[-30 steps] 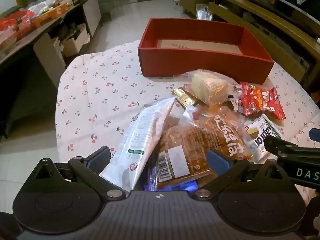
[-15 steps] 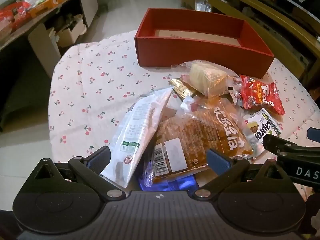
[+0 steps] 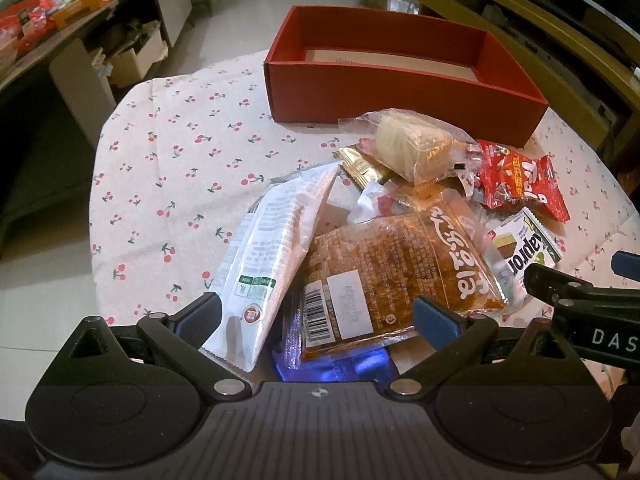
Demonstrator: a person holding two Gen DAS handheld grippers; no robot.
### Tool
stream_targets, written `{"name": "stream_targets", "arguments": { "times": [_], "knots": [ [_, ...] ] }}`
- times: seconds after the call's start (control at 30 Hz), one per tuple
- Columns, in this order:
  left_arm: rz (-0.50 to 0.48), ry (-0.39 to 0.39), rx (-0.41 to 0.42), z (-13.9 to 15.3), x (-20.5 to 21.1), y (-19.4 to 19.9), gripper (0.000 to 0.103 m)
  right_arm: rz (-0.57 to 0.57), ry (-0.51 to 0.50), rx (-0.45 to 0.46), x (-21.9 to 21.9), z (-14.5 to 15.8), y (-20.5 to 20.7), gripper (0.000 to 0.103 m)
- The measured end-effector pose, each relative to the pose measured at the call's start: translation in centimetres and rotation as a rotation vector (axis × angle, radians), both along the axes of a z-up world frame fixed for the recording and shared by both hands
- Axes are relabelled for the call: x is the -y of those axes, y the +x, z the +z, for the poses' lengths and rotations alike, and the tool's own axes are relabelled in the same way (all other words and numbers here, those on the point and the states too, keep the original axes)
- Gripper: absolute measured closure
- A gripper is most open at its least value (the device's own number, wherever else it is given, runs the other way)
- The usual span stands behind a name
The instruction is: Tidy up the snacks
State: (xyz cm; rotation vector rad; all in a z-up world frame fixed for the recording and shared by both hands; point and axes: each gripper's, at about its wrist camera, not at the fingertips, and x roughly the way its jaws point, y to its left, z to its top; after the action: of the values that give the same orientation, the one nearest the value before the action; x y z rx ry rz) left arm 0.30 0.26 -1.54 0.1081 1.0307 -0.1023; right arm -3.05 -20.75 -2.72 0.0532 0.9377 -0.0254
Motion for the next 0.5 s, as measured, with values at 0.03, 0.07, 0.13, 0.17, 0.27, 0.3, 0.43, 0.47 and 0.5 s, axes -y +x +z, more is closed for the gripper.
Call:
{"name": "stream_targets", "arguments": {
  "times": [0.03, 0.07, 0.13, 0.17, 0.27, 0.3, 0.43, 0.47, 0.5],
  "knots": [
    [0.0, 0.0, -0.001, 0.0, -0.04, 0.03, 0.001, 0.001, 0.001, -0.001, 0.03, -0.01, 0.02, 0.002],
    [0.0, 0.0, -0.001, -0.01, -0.03, 0.02, 0.001, 0.001, 0.001, -0.002, 0.02, -0.02, 0.02, 0.002],
    [0.0, 0.0, 0.0, -0.01, -0.04, 0.02, 0.001, 0.001, 0.001, -0.003, -0.03, -0.08, 0.07, 0.002],
    [0.0, 0.0, 0.0, -0.01, -0.04, 0.02, 0.001, 0.001, 0.001, -0.004, -0.04, -0.09, 0.08, 0.002],
    [0.0, 0.0, -0.001, 0.0, -0.04, 0.03, 0.001, 0.001, 0.001, -0.003, -0.05, -0.11, 0.06, 0.002],
    [0.0, 0.0, -0.001, -0.01, -0.07, 0.0, 0.001, 0.001, 0.002, -0.004, -0.07, -0.16, 0.09, 0.002],
    [0.0, 0.001, 0.001, -0.06, -0.08, 0.0, 0.001, 0.001, 0.002, -0.004, -0.14, -0.25, 0.09, 0.002],
    [-0.001, 0.002, 0.002, -0.1, -0.12, -0.03, 0.001, 0.001, 0.002, -0.004, -0.17, -0.26, 0.08, 0.002],
    [-0.001, 0.002, 0.002, -0.13, -0.16, -0.05, 0.001, 0.001, 0.002, -0.004, -0.16, -0.26, 0.09, 0.002]
  ]
}}
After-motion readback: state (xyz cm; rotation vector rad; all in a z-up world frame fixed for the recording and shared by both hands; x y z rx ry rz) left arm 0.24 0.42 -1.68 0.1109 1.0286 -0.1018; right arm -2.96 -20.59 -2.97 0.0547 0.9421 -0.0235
